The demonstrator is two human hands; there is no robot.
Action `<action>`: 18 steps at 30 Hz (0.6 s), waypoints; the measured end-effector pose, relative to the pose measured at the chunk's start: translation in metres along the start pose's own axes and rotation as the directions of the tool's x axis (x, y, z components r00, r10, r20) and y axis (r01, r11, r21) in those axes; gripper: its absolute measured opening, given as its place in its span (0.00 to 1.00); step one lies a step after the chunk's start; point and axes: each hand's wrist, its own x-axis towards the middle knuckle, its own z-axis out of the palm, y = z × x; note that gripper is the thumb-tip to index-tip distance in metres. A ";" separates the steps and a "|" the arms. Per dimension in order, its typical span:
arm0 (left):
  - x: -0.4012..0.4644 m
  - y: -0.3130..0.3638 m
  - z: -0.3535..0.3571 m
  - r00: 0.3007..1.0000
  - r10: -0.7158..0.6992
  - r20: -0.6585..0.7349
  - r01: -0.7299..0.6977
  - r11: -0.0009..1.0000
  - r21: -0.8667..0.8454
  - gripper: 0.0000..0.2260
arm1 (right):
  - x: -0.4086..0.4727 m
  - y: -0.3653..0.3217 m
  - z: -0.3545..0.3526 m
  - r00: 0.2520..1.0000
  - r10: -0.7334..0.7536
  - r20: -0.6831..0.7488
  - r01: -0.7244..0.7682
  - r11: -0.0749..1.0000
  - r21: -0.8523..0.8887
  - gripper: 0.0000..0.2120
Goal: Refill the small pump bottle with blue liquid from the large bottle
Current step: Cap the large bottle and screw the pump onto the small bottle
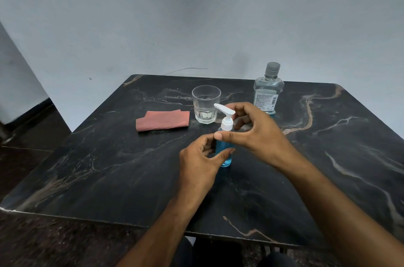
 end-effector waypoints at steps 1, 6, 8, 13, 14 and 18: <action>0.000 0.000 0.000 1.000 -0.002 -0.002 0.002 1.000 -0.010 0.19 | -0.001 0.002 -0.001 1.000 -0.004 0.017 0.004 0.999 0.047 0.21; 0.001 0.000 0.001 1.000 -0.013 0.003 0.013 1.000 -0.028 0.19 | -0.001 0.008 0.006 0.993 -0.021 -0.116 0.033 0.995 0.099 0.10; 0.001 -0.001 0.001 1.000 -0.021 -0.005 0.020 0.999 -0.037 0.20 | -0.001 0.008 0.011 0.987 -0.038 -0.158 0.047 0.997 0.055 0.09; 0.000 0.000 0.000 1.000 -0.025 -0.005 0.025 0.999 -0.030 0.19 | 0.003 0.003 0.003 0.996 -0.076 -0.040 0.074 0.996 -0.039 0.09; 0.000 0.000 0.000 1.000 -0.025 -0.007 0.025 0.999 -0.026 0.19 | 0.004 0.003 -0.001 0.998 -0.070 0.001 0.070 0.996 -0.049 0.10; -0.001 0.001 0.001 1.000 -0.025 -0.007 0.025 1.000 -0.006 0.20 | 0.004 0.000 -0.010 0.995 -0.072 0.066 0.074 0.997 -0.030 0.12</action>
